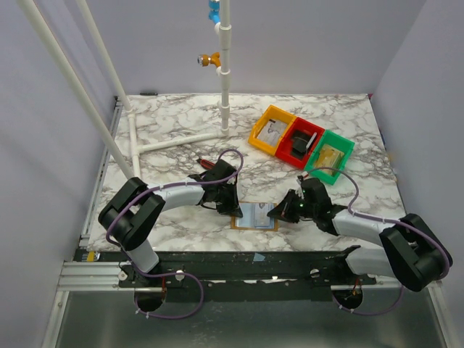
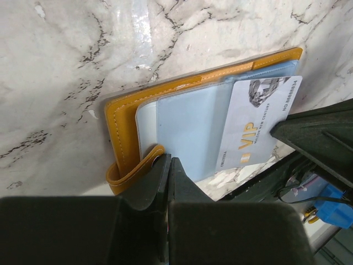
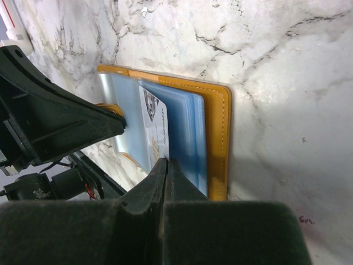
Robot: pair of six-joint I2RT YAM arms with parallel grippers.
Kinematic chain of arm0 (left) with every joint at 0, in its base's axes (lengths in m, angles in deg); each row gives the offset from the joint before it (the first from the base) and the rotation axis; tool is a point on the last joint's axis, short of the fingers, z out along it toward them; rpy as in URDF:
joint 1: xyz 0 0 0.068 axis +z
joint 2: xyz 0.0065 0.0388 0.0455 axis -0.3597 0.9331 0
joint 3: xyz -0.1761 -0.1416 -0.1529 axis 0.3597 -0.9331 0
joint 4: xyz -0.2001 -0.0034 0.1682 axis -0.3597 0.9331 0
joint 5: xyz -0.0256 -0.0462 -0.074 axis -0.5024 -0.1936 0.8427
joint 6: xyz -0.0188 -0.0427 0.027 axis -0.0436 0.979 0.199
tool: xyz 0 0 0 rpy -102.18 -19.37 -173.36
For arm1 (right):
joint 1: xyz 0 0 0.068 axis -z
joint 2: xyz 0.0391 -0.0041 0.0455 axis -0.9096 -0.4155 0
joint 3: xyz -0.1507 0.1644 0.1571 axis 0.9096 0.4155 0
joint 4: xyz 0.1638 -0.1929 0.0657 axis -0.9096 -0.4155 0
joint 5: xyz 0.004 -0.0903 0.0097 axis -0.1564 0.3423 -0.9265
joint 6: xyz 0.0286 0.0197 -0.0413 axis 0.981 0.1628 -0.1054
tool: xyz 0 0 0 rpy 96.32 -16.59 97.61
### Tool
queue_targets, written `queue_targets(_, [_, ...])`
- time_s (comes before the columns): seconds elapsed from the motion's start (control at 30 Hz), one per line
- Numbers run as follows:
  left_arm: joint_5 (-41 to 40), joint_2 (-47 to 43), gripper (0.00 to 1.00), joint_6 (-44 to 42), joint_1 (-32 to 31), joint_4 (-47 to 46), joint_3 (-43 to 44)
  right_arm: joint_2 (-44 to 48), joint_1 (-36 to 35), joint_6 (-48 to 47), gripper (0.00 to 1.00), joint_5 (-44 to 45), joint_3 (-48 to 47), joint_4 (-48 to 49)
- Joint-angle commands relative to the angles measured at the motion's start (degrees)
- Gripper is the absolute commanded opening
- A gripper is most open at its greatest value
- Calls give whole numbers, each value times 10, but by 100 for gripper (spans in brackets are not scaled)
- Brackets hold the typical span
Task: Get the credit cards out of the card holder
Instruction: Remove the credit card from the card holder.
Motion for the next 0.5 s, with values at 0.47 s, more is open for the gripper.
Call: queue_targets(0.47, [-38, -39, 0, -27, 6, 80, 56, 58, 8, -12, 1, 9, -41, -79])
